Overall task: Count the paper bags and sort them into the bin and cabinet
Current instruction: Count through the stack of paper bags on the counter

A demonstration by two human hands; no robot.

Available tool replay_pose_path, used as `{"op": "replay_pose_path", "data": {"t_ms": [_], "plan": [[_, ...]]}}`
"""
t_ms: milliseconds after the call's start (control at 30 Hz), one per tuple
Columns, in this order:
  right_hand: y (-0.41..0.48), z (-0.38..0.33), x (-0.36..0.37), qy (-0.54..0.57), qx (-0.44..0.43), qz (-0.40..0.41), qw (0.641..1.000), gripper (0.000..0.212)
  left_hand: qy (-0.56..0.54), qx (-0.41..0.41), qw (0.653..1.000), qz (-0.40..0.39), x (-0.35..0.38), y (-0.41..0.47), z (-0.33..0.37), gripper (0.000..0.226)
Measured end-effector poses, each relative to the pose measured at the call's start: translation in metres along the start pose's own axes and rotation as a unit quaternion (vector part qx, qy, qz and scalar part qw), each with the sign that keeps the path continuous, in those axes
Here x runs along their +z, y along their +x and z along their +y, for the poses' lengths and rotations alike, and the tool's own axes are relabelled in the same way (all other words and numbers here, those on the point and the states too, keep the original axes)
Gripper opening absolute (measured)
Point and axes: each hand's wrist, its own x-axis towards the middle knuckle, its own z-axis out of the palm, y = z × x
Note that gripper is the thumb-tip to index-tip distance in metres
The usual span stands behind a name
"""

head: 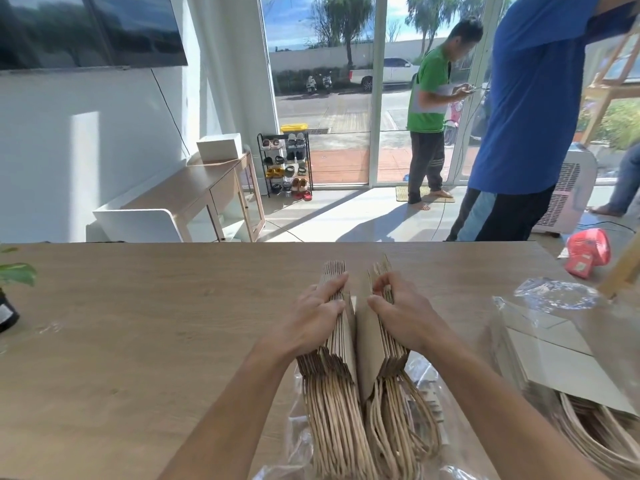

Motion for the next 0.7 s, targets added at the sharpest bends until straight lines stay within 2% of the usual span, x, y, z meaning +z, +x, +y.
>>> {"op": "replay_pose_path", "data": {"t_ms": [67, 167, 300, 500, 700], "plan": [[-0.0001, 0.0001, -0.001, 0.002, -0.003, -0.007, 1.0, 0.023, -0.004, 0.001, 1.0, 0.002, 0.0004, 0.0, 0.0001, 0.052], [-0.0011, -0.0017, -0.0014, -0.014, -0.001, -0.031, 0.999, 0.027, -0.001, 0.005, 1.0, 0.002, 0.0009, -0.0007, 0.0016, 0.053], [-0.0027, -0.0023, -0.0005, -0.013, 0.01, -0.029, 0.999, 0.018, 0.002, 0.005, 1.0, 0.004, 0.0011, -0.0014, 0.0022, 0.051], [-0.0005, -0.0026, 0.0029, -0.015, 0.003, -0.008, 1.0, 0.034, -0.002, 0.0, 1.0, 0.005, 0.0027, -0.0008, -0.0007, 0.052], [-0.0028, -0.0049, 0.0013, -0.02, 0.002, -0.015, 1.0, 0.029, -0.004, -0.003, 1.0, 0.004, 0.002, -0.0022, -0.001, 0.053]]}}
